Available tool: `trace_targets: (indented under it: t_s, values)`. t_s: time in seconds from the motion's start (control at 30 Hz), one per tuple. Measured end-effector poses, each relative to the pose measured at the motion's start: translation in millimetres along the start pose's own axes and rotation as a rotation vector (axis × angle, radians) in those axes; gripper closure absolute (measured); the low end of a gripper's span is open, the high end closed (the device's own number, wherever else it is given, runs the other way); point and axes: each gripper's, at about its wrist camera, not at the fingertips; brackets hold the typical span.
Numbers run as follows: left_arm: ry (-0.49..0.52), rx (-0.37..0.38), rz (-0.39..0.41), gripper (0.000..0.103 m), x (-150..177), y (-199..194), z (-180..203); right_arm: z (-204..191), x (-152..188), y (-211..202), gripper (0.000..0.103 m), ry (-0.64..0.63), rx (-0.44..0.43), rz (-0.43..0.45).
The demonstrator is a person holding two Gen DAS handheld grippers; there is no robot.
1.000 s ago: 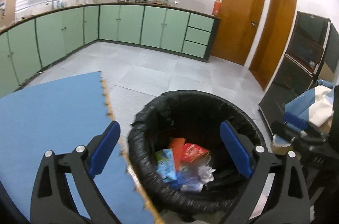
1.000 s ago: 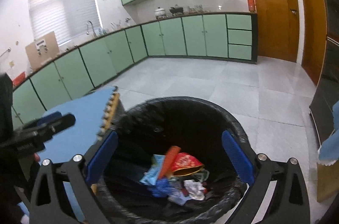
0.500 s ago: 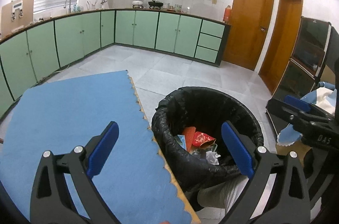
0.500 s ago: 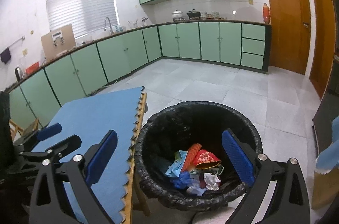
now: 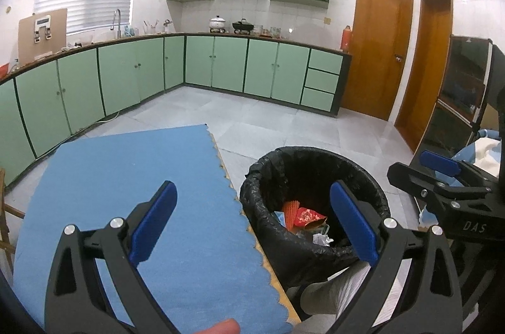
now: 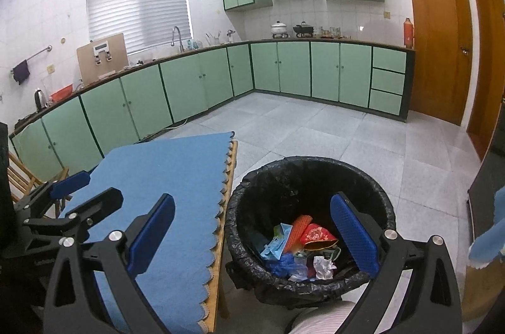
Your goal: Collect trash
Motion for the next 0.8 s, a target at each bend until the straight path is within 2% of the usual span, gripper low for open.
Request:
trace_targets:
  t_s: [0.37,0.8]
  values:
    - [-0.006,-0.016,0.03,0.008,-5.9,-12.7,-1.8,-2.2,-4.7,-4.0,0.006,-0.011,0.0,0.002]
    - [-0.022,-0.026,0.025,0.008,-7.0,-11.7,-8.0,-5.8,-5.4,0.6,0.006,-0.02,-0.013,-0.001]
Point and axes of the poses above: each gripper's, at about its wrist camera, not at the fingertips, and y roughly the way its jaws point, z to its right, x to its underside, and after that the axes turned 10 degrees about -x, right-handed
